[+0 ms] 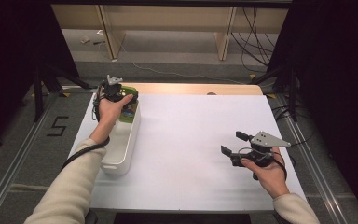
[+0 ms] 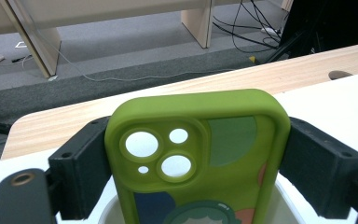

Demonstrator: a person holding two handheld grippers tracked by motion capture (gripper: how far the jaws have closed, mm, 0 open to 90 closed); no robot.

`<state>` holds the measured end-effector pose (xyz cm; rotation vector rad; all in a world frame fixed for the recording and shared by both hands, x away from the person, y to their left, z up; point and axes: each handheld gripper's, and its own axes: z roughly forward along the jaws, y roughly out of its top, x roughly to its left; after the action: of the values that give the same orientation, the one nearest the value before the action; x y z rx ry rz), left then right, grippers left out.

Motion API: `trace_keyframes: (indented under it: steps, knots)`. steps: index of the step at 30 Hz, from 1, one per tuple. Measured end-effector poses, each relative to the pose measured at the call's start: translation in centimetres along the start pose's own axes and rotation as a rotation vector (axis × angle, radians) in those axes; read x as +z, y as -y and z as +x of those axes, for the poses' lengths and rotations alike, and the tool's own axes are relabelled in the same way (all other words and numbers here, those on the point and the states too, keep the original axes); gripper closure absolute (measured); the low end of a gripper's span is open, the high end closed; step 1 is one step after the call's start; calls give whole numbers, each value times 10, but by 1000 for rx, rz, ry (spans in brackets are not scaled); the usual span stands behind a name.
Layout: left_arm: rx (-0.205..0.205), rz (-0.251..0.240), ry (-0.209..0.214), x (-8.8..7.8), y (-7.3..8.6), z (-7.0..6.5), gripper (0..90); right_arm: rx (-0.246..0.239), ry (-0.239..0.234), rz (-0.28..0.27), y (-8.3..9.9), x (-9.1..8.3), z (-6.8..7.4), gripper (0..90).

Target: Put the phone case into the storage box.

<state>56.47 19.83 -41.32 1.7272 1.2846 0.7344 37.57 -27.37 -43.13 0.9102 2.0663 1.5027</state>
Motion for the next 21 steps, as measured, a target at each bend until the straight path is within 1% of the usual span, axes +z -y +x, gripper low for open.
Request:
trace_keyframes:
  steps: [8, 11, 15, 21]
  knots:
    - [-5, 7, -14, 2, 0, 1, 122, 2, 2, 1, 0, -1, 0, 159]
    - [-15, 1, -12, 2, -1, 1, 99, 3, 1, 1, 0, 0, -1, 159]
    - [-12, -7, -10, 2, -2, 1, 60, 3, 1, 1, 0, 0, 0, 159]
    - [-5, -24, -5, 0, -5, 1, 31, 4, -1, 0, 0, 0, 0, 159]
